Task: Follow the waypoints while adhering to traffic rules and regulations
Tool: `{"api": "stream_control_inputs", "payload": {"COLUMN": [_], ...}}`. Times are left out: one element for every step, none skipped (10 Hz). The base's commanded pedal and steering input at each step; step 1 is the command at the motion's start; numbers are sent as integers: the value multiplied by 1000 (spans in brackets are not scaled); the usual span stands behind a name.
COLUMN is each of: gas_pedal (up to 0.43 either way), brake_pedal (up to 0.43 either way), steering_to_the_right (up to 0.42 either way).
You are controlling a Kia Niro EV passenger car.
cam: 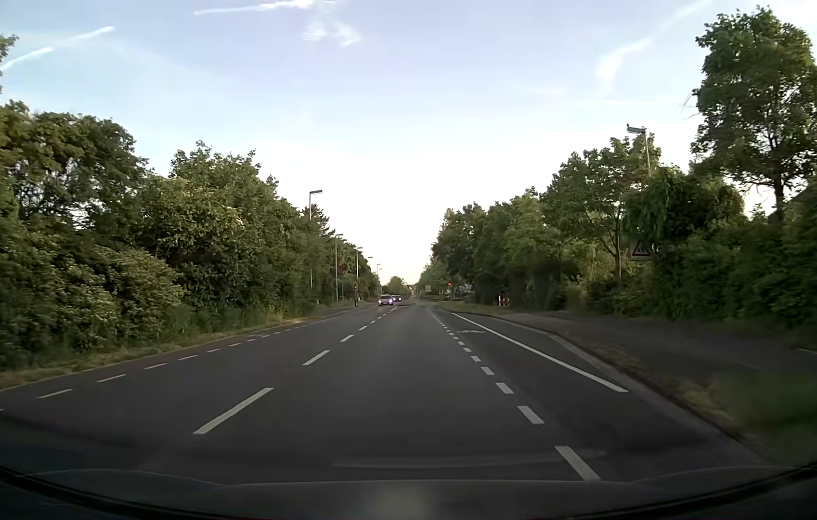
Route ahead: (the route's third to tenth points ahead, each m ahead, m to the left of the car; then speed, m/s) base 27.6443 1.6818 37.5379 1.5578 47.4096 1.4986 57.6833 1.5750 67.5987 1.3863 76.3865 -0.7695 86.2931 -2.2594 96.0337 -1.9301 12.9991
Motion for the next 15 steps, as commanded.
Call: {"api": "stream_control_inputs", "payload": {"gas_pedal": [0,0,0,0,0,0,0,0,0,0,0,0,0,0,0], "brake_pedal": [18,37,49,61,73,79,85,91,91,98,98,98,110,116,122], "steering_to_the_right": [0,0,0,0,0,0,0,0,0,0,0,0,0,0,0]}}
